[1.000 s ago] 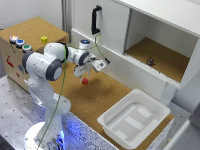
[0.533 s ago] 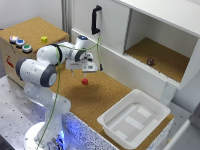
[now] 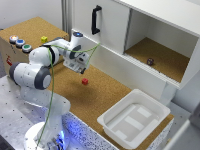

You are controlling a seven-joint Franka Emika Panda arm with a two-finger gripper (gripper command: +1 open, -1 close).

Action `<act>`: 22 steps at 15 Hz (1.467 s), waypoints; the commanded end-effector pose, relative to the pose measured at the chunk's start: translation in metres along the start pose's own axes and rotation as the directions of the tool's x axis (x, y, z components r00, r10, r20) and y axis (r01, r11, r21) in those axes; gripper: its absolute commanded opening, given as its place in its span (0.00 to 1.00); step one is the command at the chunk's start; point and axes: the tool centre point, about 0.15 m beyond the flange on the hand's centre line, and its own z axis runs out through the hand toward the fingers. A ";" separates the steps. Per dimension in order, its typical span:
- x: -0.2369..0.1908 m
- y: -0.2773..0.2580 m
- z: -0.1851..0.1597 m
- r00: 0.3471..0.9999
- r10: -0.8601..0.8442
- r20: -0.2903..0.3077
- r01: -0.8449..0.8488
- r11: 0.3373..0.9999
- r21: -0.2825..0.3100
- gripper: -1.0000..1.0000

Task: Push right the pink block

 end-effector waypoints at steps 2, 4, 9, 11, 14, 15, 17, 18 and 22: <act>0.014 -0.015 0.064 0.998 0.063 0.027 -0.066 0.994 0.092 0.00; 0.017 -0.014 0.064 0.998 0.061 0.023 -0.063 0.991 0.119 0.00; 0.037 -0.009 0.076 0.999 -0.010 0.047 0.007 0.997 0.079 0.00; 0.043 -0.002 0.083 0.999 0.007 0.045 -0.012 0.994 0.106 0.00; 0.052 0.021 0.095 0.998 0.039 0.045 -0.044 0.994 0.099 0.00; 0.054 0.032 0.096 0.998 0.052 0.042 -0.055 0.994 0.098 0.00; 0.054 0.052 0.095 0.996 0.077 0.033 -0.080 0.993 0.087 0.00; 0.054 0.058 0.095 0.996 0.085 0.031 -0.087 0.993 0.083 0.00; 0.047 0.103 0.086 0.990 0.142 0.025 -0.143 0.988 0.056 0.00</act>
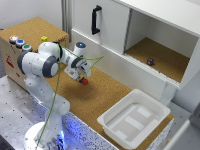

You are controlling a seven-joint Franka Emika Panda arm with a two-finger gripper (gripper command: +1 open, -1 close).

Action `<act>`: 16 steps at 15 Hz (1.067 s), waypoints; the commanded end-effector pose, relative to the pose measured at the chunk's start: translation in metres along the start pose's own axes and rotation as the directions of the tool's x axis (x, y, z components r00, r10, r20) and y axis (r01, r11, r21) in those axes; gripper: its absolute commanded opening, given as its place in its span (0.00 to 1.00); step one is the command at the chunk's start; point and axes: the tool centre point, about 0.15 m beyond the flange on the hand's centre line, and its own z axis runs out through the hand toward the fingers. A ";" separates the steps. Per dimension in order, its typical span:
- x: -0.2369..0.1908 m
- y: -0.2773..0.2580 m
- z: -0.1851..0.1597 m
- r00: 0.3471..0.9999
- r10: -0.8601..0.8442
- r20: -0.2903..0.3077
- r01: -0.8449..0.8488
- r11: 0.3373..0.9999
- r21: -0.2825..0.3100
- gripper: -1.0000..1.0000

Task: Push right the pink block

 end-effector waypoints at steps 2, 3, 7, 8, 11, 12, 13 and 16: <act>0.013 0.071 -0.007 0.998 0.041 0.040 -0.040 0.999 -0.014 0.00; 0.014 0.078 -0.008 0.998 0.049 0.040 -0.048 0.999 -0.017 0.00; 0.020 0.110 -0.012 0.997 0.070 0.045 -0.068 0.996 -0.055 0.00; 0.020 0.117 -0.014 0.996 0.079 0.050 -0.076 0.995 -0.062 0.00; 0.021 0.125 -0.021 0.995 0.089 0.047 -0.087 0.995 -0.043 0.00; 0.022 0.116 -0.025 0.997 0.058 0.042 -0.057 0.998 -0.021 0.00; 0.022 0.104 -0.028 0.999 0.018 0.046 -0.017 1.000 -0.006 0.00; 0.011 0.064 -0.039 0.983 -0.162 0.086 0.160 0.987 0.028 0.00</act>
